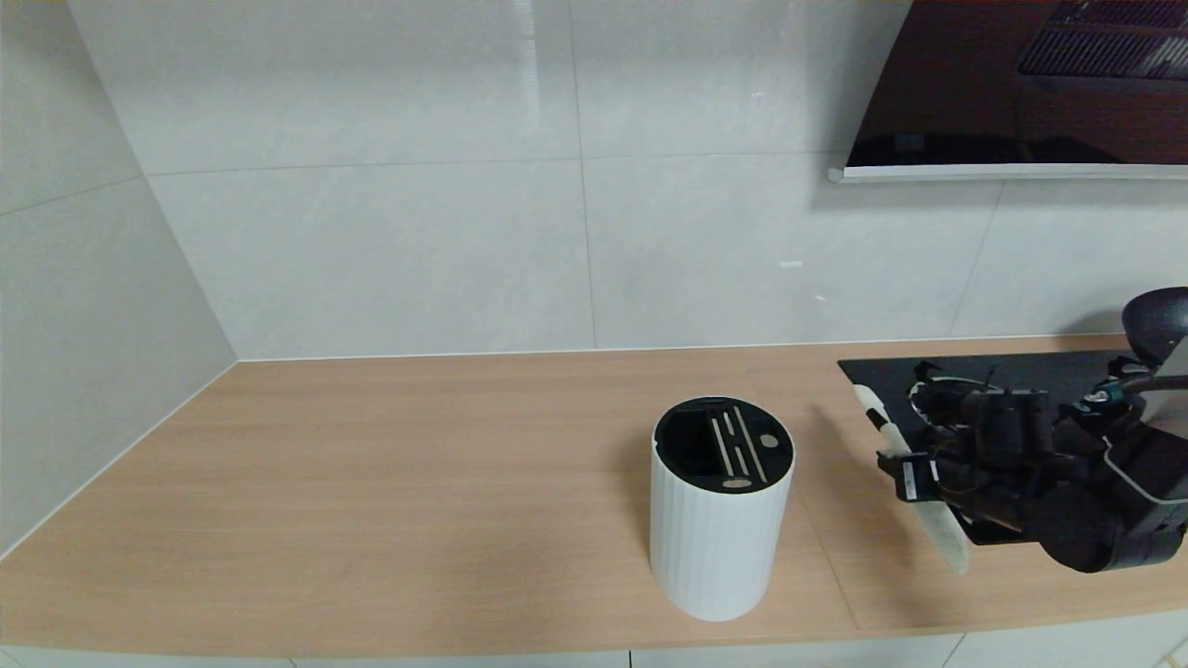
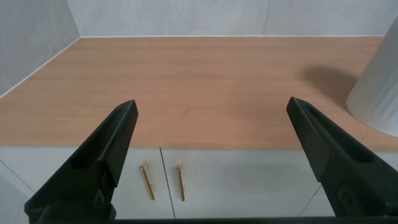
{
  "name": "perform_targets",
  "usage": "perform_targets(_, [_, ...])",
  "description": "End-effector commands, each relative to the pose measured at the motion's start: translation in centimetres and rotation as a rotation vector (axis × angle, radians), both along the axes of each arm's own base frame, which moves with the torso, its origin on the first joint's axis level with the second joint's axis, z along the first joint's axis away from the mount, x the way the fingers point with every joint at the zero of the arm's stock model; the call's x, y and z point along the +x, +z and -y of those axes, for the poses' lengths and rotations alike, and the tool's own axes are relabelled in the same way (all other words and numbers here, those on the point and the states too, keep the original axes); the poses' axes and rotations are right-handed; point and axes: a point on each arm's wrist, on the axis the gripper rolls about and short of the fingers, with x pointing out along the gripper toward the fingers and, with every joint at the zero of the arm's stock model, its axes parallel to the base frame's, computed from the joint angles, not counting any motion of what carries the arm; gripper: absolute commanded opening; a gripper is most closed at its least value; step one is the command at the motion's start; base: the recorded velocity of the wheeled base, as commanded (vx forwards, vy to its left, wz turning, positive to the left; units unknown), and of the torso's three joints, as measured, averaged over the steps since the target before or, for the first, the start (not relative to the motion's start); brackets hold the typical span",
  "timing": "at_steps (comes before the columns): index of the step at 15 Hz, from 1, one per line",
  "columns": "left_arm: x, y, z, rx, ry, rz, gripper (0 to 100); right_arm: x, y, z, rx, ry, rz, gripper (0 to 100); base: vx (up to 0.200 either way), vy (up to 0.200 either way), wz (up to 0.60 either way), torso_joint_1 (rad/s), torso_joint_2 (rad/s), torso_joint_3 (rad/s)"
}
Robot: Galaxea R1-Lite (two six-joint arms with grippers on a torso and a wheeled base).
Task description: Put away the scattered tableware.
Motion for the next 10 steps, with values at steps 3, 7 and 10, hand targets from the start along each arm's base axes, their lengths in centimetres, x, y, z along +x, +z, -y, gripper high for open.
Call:
perform_targets(3, [-0.3,1.9,0.1,-0.004,-0.038,0.138,100,-2.1,5.8,0.0,0.009,0.006,0.128,0,0.000,0.000,0.00,0.000,0.00,0.000])
perform_targets(7, [-1.0,5.2,0.6,-0.021,-0.315,-0.038,100,-4.5,9.7,-0.1,0.038,0.009,0.182,0,0.000,0.000,0.00,0.000,0.00,0.000])
perform_targets(10, [1.8,9.6,0.9,-0.045,-0.418,-0.163,100,-5.5,11.9,-0.2,0.045,0.018,0.244,0,0.000,0.000,0.00,0.000,0.00,0.000])
